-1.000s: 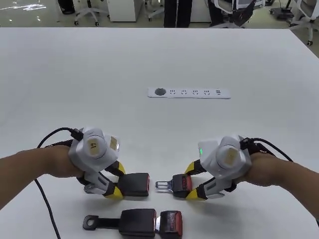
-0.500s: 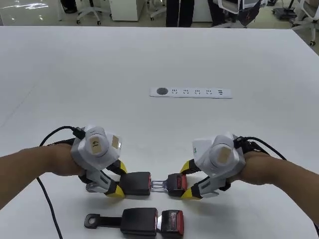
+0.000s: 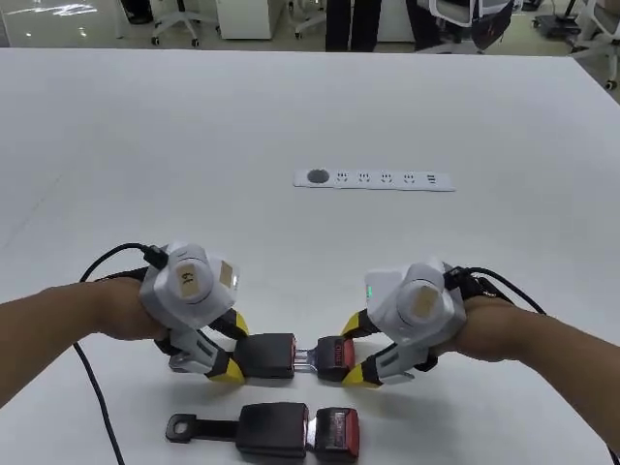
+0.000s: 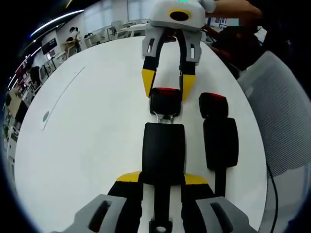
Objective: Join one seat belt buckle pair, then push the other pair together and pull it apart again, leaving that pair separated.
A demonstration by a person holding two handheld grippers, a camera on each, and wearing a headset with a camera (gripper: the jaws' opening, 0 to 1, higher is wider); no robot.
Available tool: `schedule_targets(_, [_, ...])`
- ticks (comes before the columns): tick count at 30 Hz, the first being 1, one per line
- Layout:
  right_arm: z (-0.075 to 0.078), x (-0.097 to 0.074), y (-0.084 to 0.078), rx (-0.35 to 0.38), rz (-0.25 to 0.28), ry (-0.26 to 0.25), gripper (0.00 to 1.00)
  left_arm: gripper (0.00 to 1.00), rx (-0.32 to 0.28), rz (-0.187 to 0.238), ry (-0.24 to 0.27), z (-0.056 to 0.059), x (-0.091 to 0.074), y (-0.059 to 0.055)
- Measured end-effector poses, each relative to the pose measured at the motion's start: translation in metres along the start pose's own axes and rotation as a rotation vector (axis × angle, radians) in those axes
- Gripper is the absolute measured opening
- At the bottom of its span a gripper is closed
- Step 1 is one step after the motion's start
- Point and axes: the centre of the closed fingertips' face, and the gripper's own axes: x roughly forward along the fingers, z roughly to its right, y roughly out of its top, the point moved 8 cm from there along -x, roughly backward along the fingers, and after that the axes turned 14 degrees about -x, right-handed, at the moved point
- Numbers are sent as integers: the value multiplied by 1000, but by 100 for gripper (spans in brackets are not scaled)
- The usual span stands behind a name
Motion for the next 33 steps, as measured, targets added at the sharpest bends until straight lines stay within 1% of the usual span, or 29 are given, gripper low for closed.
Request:
schedule_targets(5, [0,1,2,3,6,-1,30,31,1,1,-1,-1,0,-1])
schedule_targets(10, [1,1,1,6,10,-3,30,31,1,2,0,-1,0,-1])
schedule_targets(20, [0,0,0,15,14,-9,29,30,2,5,-1,-4,1,-2])
schedule_targets(24, [0,0,0,19,12,-11,28,30,2,5,-2,-4,1,-2])
schedule_targets(33, [0,2,1,34,8,-15,28,30,1,8,-2,2,1,2])
